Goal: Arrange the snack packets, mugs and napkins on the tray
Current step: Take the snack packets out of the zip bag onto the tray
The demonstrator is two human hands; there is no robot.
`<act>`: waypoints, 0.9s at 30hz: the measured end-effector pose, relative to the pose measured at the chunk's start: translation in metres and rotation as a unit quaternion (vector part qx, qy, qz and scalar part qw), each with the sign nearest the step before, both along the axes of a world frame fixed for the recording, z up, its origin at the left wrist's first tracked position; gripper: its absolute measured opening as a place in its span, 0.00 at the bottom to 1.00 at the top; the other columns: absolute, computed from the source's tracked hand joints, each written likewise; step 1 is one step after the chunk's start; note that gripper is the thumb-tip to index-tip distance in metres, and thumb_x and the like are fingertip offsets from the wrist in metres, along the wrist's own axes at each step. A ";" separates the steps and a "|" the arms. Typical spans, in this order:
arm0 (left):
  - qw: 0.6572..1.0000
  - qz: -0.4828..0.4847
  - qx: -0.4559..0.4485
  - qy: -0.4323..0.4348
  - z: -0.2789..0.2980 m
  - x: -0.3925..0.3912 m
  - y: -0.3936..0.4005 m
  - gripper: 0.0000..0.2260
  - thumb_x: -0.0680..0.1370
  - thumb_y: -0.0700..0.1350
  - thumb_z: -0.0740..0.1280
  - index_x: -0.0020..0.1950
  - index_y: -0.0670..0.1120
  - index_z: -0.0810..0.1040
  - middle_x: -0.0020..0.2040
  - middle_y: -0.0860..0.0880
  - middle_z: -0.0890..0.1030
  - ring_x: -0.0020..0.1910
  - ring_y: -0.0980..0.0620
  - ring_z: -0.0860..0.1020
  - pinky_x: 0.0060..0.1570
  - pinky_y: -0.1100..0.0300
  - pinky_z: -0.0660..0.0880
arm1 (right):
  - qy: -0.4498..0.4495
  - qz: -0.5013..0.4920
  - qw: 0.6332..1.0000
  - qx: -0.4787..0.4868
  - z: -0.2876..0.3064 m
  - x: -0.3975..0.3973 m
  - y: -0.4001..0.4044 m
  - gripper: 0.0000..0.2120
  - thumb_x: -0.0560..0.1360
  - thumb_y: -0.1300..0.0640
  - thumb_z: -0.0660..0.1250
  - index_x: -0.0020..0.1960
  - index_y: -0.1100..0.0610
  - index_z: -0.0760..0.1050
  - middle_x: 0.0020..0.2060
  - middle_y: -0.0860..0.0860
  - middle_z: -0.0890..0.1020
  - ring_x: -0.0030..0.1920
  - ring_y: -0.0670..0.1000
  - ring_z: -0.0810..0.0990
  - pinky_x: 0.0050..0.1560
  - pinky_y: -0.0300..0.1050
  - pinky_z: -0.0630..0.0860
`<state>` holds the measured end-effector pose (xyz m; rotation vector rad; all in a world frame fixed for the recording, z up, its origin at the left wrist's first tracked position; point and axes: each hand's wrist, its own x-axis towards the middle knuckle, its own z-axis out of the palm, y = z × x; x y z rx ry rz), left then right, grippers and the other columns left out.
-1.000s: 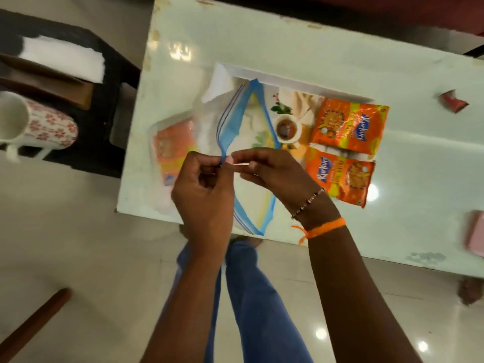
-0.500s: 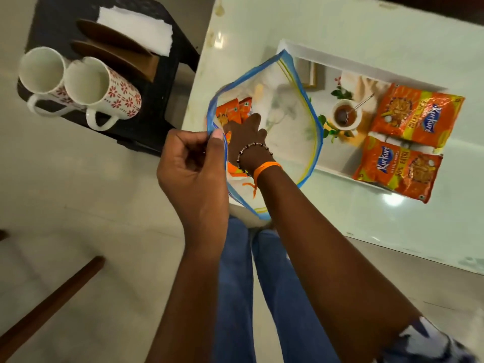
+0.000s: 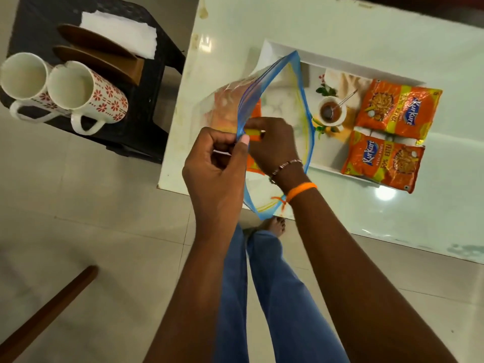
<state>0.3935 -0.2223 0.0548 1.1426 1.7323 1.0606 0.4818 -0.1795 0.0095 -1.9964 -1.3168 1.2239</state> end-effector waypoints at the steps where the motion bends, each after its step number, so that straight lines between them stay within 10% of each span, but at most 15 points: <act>1: 1.000 -0.005 -0.009 -0.003 -0.001 0.004 0.001 0.10 0.74 0.44 0.70 0.37 0.56 0.72 0.33 0.60 0.79 0.35 0.60 0.80 0.38 0.63 0.79 | 0.012 -0.035 0.999 0.032 0.003 0.013 -0.005 0.13 0.67 0.59 0.70 0.52 0.58 0.81 0.54 0.56 0.83 0.55 0.50 0.80 0.54 0.33 0.72; 7: 0.999 -0.009 -0.027 0.019 -0.010 0.033 0.006 0.05 0.74 0.42 0.68 0.41 0.45 0.74 0.34 0.58 0.77 0.33 0.57 0.77 0.37 0.62 0.77 | 0.115 -0.172 0.973 0.100 0.031 0.109 -0.056 0.17 0.70 0.64 0.70 0.55 0.49 0.76 0.51 0.45 0.80 0.47 0.36 0.80 0.44 0.31 0.79; 13: 0.999 -0.002 -0.027 0.023 -0.019 0.053 0.003 0.04 0.74 0.41 0.68 0.40 0.44 0.74 0.33 0.55 0.76 0.31 0.61 0.73 0.36 0.69 0.72 | 0.107 -0.316 0.942 0.032 0.004 0.179 -0.089 0.15 0.72 0.68 0.64 0.57 0.58 0.76 0.61 0.60 0.77 0.59 0.60 0.78 0.54 0.50 0.79; 22: 0.999 -0.025 -0.028 0.039 -0.025 0.054 -0.003 0.05 0.75 0.41 0.68 0.41 0.43 0.73 0.33 0.56 0.75 0.30 0.63 0.74 0.36 0.69 0.71 | 0.038 -0.168 0.983 -0.062 -0.074 0.145 -0.047 0.18 0.72 0.71 0.62 0.60 0.62 0.75 0.62 0.61 0.76 0.58 0.57 0.76 0.48 0.38 0.76; 27: 1.000 -0.001 -0.026 0.005 -0.020 0.046 -0.004 0.05 0.74 0.41 0.68 0.40 0.44 0.74 0.34 0.52 0.77 0.33 0.55 0.76 0.38 0.61 0.75 | -0.098 -0.083 0.986 -0.106 -0.070 0.143 -0.045 0.19 0.71 0.65 0.66 0.62 0.60 0.73 0.67 0.60 0.69 0.68 0.58 0.68 0.68 0.48 0.66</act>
